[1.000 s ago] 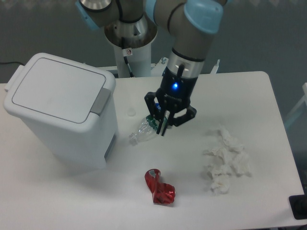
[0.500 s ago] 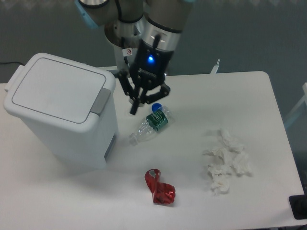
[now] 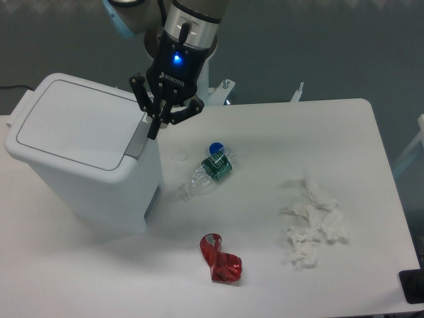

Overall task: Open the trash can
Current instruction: 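Push the gripper against the lid edge to flip the lid open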

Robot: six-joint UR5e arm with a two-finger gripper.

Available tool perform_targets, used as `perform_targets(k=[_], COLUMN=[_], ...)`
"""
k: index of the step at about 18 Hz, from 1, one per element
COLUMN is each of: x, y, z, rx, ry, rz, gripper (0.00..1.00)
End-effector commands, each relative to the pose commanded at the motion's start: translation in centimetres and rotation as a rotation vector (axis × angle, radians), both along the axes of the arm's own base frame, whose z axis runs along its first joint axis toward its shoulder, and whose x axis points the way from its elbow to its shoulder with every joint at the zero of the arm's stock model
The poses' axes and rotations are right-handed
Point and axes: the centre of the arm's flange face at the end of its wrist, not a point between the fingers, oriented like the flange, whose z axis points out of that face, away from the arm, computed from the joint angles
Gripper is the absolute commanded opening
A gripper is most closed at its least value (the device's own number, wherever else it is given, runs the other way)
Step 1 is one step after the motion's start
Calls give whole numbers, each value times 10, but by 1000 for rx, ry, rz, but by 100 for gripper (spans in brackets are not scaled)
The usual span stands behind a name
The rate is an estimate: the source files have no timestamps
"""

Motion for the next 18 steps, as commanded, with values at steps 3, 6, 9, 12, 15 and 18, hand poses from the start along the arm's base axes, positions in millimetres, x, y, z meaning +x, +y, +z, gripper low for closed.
perform_targets(k=[3,6,9,12,15,18], x=[-3,-3,-2,1,2,2], y=[5,5,5,7,7,7], z=[-8,-9,-12,-12,-14,-15], rx=[-8,-12,-16,-15,-19,-21], ry=[-9,-13,-19,-20,-22,-23], rz=[-6,-3,-3,-10,-11,-10], gripper=[0,0,0,0,0,0])
